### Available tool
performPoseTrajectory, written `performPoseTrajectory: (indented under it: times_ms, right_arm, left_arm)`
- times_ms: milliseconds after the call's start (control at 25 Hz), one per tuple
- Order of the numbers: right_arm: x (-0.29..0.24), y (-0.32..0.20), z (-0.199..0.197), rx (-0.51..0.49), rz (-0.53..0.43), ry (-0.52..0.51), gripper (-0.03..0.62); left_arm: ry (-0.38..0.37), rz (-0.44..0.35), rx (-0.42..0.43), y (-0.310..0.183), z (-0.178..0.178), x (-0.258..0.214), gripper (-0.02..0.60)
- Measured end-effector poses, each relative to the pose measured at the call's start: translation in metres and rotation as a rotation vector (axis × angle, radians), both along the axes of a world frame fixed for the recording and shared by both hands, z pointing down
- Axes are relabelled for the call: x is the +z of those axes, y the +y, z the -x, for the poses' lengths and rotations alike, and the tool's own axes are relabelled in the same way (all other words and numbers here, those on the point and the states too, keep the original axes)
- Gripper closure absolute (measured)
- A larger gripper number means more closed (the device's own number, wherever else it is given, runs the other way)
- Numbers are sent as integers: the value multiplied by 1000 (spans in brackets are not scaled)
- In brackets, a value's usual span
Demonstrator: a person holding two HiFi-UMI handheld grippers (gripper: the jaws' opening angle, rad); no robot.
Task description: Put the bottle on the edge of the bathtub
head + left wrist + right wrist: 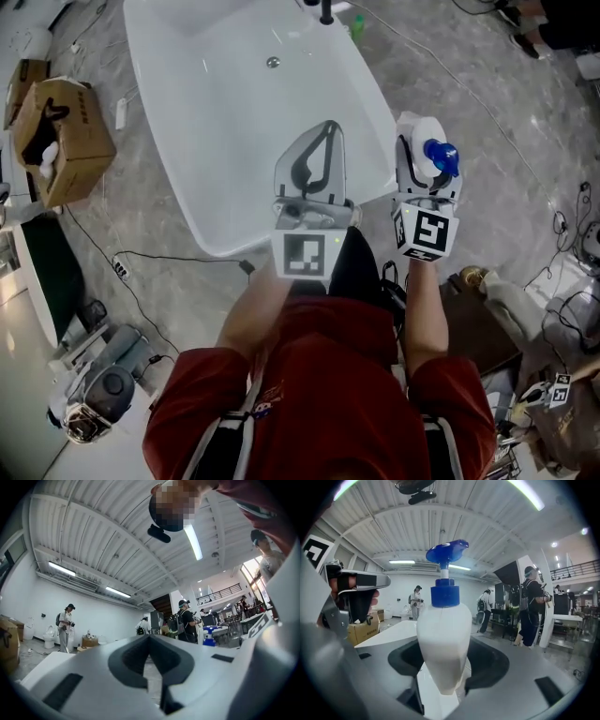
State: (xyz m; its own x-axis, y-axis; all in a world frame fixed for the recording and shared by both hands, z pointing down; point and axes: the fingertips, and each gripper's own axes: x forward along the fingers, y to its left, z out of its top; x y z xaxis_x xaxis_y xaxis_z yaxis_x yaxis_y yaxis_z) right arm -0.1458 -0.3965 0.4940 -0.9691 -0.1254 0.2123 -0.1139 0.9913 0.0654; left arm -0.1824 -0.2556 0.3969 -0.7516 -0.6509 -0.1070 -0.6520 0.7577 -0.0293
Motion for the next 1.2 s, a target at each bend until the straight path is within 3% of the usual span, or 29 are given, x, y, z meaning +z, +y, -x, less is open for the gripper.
performPoseTrajectory:
  times_ms: [360, 1200]
  right_arm:
    - [81, -5, 18, 0, 35, 58, 329]
    - [219, -34, 44, 37, 89, 184, 329]
  left_arm:
    - [34, 7, -56, -1, 7, 51, 565]
    - [157, 60, -61, -15, -4, 166, 565]
